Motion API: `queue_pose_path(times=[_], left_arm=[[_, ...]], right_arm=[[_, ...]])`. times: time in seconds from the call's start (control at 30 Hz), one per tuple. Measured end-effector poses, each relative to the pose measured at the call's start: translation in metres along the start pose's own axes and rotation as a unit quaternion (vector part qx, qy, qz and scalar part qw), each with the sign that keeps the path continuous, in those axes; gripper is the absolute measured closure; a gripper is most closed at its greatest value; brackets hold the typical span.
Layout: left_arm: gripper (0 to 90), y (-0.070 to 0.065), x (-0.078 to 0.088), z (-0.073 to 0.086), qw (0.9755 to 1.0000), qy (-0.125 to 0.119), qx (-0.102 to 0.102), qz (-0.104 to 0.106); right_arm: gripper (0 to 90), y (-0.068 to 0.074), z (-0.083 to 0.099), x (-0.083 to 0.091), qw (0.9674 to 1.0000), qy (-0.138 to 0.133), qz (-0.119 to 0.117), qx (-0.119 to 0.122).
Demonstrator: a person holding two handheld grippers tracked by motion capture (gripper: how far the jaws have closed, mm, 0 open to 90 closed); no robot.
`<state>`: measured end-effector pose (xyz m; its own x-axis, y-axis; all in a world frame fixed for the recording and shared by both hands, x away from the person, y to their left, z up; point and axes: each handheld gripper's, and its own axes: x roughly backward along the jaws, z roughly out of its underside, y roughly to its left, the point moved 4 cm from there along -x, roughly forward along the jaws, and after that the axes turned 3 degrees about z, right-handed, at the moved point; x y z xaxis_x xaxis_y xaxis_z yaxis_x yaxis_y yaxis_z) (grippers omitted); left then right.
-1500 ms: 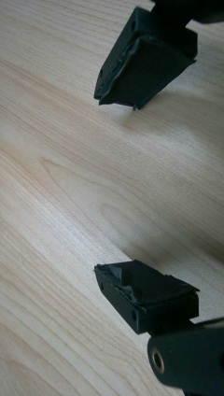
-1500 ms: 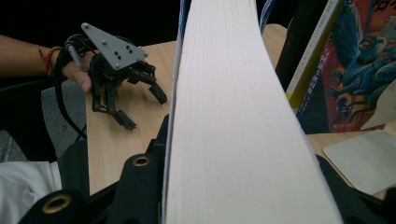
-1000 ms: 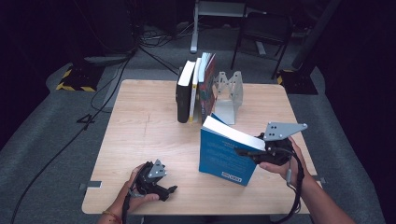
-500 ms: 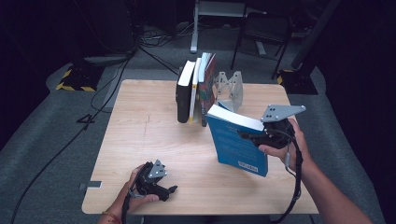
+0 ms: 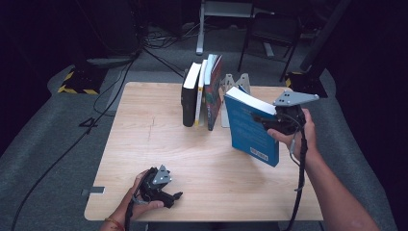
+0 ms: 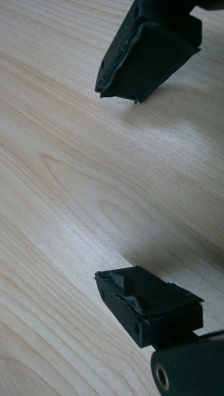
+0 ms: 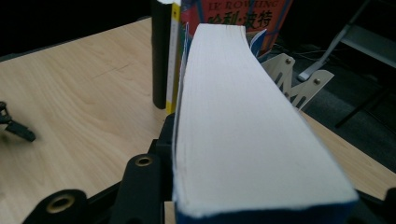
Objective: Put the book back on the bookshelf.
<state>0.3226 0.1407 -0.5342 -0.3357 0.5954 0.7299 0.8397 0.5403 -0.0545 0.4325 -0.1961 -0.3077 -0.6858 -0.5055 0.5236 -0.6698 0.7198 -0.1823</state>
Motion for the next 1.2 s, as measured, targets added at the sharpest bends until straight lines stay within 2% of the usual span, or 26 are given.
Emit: queue_pose_path(times=[0.17,0.27,0.33,0.53,0.7,0.8,1.07,1.2], left_arm=[[10.2,0.0,0.0,0.0,1.0,0.0,0.0,0.0],[10.1,0.0,0.0,0.0,1.0,0.0,0.0,0.0],[10.1,0.0,0.0,0.0,1.0,0.0,-0.001,0.001],[10.1,0.0,0.0,0.0,1.0,0.0,-0.002,0.002],[10.2,0.0,0.0,0.0,1.0,0.0,-0.003,0.002],[10.2,0.0,0.0,0.0,1.0,0.0,-0.002,0.003],[10.2,0.0,0.0,0.0,1.0,0.0,-0.002,0.003],[10.2,0.0,0.0,0.001,1.0,0.0,-0.003,0.003]], right_arm=[[60.5,-0.012,-0.007,-0.012,0.9997,0.001,0.016,-0.019],[60.5,-0.014,-0.009,-0.015,0.9996,0.003,0.02,-0.019],[60.5,-0.019,-0.016,-0.023,0.9993,0.009,0.03,-0.018],[60.5,-0.027,-0.027,-0.035,0.9983,-0.006,0.047,-0.034],[60.5,-0.028,-0.032,-0.046,0.9978,-0.007,0.055,-0.036],[60.5,-0.036,-0.038,-0.054,0.9964,-0.012,0.065,-0.053],[60.4,-0.049,-0.049,-0.066,0.9944,-0.015,0.08,-0.067],[60.4,-0.057,-0.056,-0.077,0.9929,-0.011,0.092,-0.075]])
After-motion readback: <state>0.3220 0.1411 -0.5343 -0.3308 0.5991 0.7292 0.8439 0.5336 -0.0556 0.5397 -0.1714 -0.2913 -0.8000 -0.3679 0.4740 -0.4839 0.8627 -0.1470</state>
